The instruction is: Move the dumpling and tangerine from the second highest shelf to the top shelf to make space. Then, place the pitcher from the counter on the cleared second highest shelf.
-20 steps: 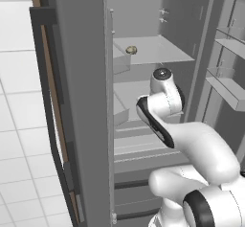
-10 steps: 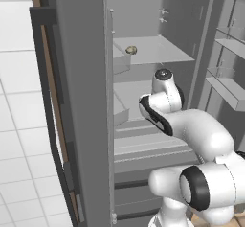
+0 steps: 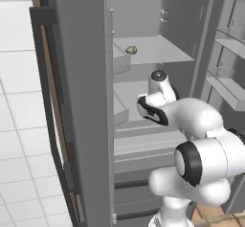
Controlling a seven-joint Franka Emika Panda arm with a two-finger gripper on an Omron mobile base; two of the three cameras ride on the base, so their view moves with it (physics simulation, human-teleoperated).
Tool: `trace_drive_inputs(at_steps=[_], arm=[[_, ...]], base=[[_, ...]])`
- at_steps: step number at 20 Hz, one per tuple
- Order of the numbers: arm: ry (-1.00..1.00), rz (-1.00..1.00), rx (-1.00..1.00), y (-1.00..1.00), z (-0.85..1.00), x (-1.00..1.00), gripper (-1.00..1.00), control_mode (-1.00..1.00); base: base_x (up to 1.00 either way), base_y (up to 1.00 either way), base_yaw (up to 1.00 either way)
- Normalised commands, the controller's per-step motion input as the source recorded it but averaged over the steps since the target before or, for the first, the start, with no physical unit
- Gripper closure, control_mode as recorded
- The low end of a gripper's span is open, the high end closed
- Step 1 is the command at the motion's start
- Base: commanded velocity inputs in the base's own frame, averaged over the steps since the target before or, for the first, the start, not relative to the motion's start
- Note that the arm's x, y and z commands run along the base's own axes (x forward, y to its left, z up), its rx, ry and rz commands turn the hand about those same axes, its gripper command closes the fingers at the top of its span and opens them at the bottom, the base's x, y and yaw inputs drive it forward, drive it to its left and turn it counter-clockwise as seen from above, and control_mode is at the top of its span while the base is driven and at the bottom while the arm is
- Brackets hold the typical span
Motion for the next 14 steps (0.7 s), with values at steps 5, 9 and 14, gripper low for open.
trace_drive_inputs(at_steps=[5, 9, 14], arm=[[0.00, 0.00, 0.00, 0.00, -0.17, 0.41, -1.00, -1.00], [0.00, 0.00, 0.00, 0.00, -0.15, 0.43, -1.00, -1.00], [0.00, 0.00, 0.00, 0.00, -0.17, 0.41, -1.00, -1.00]], base=[[0.00, 0.00, 0.00], [0.00, 0.00, 0.00], [0.00, 0.00, 0.00]])
